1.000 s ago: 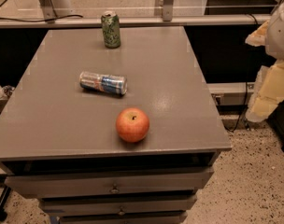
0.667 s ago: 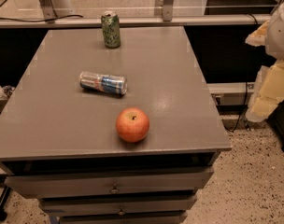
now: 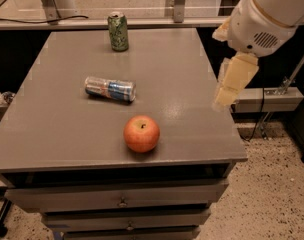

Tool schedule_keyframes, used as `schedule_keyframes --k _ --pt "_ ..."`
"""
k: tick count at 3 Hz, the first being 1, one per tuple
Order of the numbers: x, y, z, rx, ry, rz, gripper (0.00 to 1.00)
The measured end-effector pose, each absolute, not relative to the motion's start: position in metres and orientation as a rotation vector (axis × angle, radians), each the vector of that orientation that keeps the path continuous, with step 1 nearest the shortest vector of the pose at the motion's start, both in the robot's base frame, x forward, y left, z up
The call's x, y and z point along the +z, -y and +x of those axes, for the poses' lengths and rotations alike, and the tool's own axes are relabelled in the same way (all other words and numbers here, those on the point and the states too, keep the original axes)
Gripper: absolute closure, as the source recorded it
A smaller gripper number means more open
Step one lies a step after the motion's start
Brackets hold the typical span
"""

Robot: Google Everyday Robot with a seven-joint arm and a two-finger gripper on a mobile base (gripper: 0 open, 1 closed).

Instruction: Place redbull can upright

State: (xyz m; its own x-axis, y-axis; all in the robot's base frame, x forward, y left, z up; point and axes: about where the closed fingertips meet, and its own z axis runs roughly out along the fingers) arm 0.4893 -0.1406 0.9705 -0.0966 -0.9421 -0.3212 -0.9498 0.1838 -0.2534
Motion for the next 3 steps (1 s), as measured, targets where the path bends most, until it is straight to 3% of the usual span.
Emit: schedule_keyframes --k 2,3 --pt "0.976 0.026 0.531 0.224 -1.947 -1.815 0.00" --pt "0.976 0.026 0.530 0.224 -1.947 -1.815 0.00"
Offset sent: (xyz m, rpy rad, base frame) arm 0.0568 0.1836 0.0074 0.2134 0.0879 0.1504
